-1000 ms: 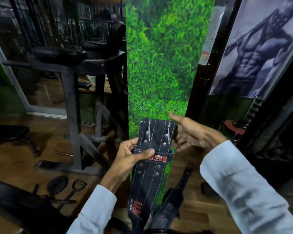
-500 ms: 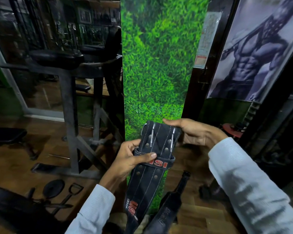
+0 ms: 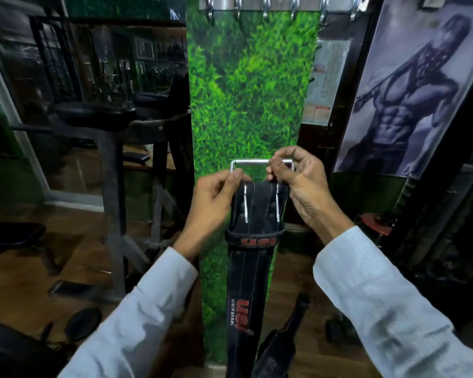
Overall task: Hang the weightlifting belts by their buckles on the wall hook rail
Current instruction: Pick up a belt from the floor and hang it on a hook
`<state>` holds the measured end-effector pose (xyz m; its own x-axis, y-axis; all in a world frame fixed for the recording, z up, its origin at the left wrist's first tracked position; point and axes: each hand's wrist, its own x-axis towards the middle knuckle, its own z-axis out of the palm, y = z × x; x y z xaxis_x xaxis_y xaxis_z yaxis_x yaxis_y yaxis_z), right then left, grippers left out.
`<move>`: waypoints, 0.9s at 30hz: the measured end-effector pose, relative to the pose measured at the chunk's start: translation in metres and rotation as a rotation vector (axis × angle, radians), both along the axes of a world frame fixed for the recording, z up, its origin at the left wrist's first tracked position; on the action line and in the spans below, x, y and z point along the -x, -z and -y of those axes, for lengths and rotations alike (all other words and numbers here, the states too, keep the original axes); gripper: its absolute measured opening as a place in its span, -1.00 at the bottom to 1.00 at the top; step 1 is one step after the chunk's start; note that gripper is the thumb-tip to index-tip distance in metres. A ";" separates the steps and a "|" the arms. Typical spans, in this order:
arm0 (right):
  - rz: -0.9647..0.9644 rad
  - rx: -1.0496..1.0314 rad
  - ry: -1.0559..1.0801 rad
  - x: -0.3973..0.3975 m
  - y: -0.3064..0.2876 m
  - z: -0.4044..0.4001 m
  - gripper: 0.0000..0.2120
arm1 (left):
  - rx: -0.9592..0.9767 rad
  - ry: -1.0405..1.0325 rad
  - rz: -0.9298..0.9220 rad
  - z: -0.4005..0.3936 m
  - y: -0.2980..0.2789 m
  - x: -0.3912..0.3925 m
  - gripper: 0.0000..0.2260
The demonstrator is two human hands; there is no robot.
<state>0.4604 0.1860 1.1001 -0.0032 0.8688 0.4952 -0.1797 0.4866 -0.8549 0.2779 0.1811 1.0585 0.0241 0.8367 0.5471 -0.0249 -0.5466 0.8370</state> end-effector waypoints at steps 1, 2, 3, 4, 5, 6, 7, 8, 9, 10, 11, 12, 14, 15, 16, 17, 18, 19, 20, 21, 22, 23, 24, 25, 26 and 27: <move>-0.031 -0.013 0.025 -0.004 -0.010 -0.003 -0.90 | -0.050 -0.044 -0.047 -0.011 -0.016 -0.006 -0.73; -0.067 -0.028 0.043 -0.010 -0.020 -0.007 -0.88 | -0.084 -0.063 -0.074 -0.022 -0.030 -0.012 -0.73; -0.094 -0.043 0.057 -0.017 -0.032 -0.011 -0.86 | -0.113 -0.092 -0.085 -0.030 -0.045 -0.020 -0.72; -0.105 -0.049 0.078 -0.023 -0.042 -0.016 -0.84 | -0.129 -0.127 -0.083 -0.040 -0.057 -0.027 -0.70; -0.083 -0.045 0.109 -0.030 -0.053 -0.020 -0.81 | -0.151 -0.173 -0.078 -0.045 -0.073 -0.036 -0.69; -0.029 -0.031 0.149 -0.035 -0.062 -0.023 -0.75 | -0.183 -0.208 -0.074 -0.050 -0.087 -0.046 -0.69; 0.054 -0.008 0.194 -0.040 -0.068 -0.023 -0.67 | -0.217 -0.239 -0.075 -0.053 -0.102 -0.057 -0.69; 0.130 0.018 0.236 -0.045 -0.072 -0.023 -0.61 | -0.245 -0.269 -0.078 -0.056 -0.116 -0.068 -0.69; 0.171 0.041 0.276 -0.049 -0.073 -0.022 -0.59 | -0.257 -0.296 -0.075 -0.060 -0.128 -0.077 -0.70; 0.186 0.044 0.326 -0.055 -0.074 -0.023 -0.59 | -0.271 -0.310 -0.061 -0.064 -0.142 -0.086 -0.69; 0.191 0.024 0.368 -0.062 -0.076 -0.023 -0.60 | -0.277 -0.324 -0.044 -0.068 -0.153 -0.093 -0.69; 0.200 -0.010 0.412 -0.069 -0.078 -0.025 -0.61 | -0.290 -0.337 -0.030 -0.073 -0.162 -0.101 -0.67; 0.241 -0.087 0.480 -0.080 -0.089 -0.030 -0.68 | -0.315 -0.375 -0.008 -0.081 -0.179 -0.118 -0.63; 0.267 -0.123 0.528 -0.086 -0.098 -0.033 -0.71 | -0.331 -0.380 0.009 -0.084 -0.188 -0.127 -0.61; 0.280 -0.156 0.575 -0.091 -0.108 -0.038 -0.68 | -0.346 -0.363 0.024 -0.089 -0.197 -0.135 -0.60; 0.283 -0.179 0.620 -0.096 -0.120 -0.044 -0.61 | -0.354 -0.326 0.031 -0.095 -0.207 -0.143 -0.60; 0.280 -0.193 0.661 -0.104 -0.133 -0.054 -0.49 | -0.359 -0.293 0.042 -0.105 -0.219 -0.151 -0.59; 0.286 -0.197 0.694 -0.114 -0.144 -0.068 -0.36 | -0.352 -0.271 0.043 -0.115 -0.230 -0.155 -0.58; 0.290 -0.200 0.719 -0.128 -0.155 -0.088 -0.25 | -0.326 -0.251 0.050 -0.124 -0.243 -0.159 -0.55; 0.302 -0.191 0.735 -0.139 -0.165 -0.100 -0.19 | -0.286 -0.220 0.059 -0.133 -0.253 -0.163 -0.52; 0.326 -0.179 0.737 -0.147 -0.175 -0.109 -0.23 | -0.238 -0.171 0.067 -0.140 -0.261 -0.169 -0.51; 0.337 -0.174 0.734 -0.148 -0.183 -0.107 -0.34 | -0.187 -0.111 0.077 -0.142 -0.266 -0.175 -0.52; 0.343 -0.166 0.730 -0.143 -0.190 -0.099 -0.47 | -0.128 -0.050 0.073 -0.146 -0.266 -0.182 -0.56; 0.344 -0.159 0.727 -0.142 -0.195 -0.094 -0.55 | -0.075 -0.005 0.047 -0.151 -0.265 -0.188 -0.60; 0.352 -0.146 0.720 -0.142 -0.196 -0.096 -0.60 | -0.044 0.002 0.001 -0.156 -0.261 -0.193 -0.60; 0.361 -0.112 0.711 -0.142 -0.195 -0.099 -0.63 | -0.027 -0.019 -0.042 -0.162 -0.255 -0.196 -0.58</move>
<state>0.6027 0.2848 1.2950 0.3556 0.6683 0.6534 0.4832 0.4670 -0.7405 0.4736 0.3432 1.3137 0.0321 0.8222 0.5682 0.0206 -0.5690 0.8221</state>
